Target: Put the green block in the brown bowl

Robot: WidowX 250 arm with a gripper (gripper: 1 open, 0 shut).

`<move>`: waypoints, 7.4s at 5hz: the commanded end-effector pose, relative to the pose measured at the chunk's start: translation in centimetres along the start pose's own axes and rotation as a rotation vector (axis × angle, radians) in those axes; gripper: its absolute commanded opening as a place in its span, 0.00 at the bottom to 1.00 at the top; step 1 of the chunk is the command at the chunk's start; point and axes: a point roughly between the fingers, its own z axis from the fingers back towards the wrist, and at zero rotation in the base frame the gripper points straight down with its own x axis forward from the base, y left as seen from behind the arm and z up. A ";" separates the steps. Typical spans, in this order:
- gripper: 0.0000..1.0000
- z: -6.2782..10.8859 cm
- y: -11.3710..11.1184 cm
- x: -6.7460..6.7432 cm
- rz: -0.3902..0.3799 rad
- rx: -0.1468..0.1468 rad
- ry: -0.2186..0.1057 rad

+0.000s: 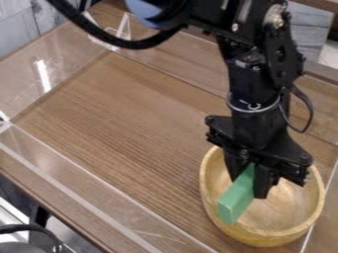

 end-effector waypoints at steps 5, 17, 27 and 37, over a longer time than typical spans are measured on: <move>0.00 -0.4 0.4 1.3 0.008 -0.048 -0.025; 0.00 -2.0 0.2 1.0 0.026 -0.117 0.089; 0.00 -2.5 -0.9 0.6 0.050 -0.170 0.225; 0.00 -2.7 -0.7 1.3 0.064 -0.192 0.291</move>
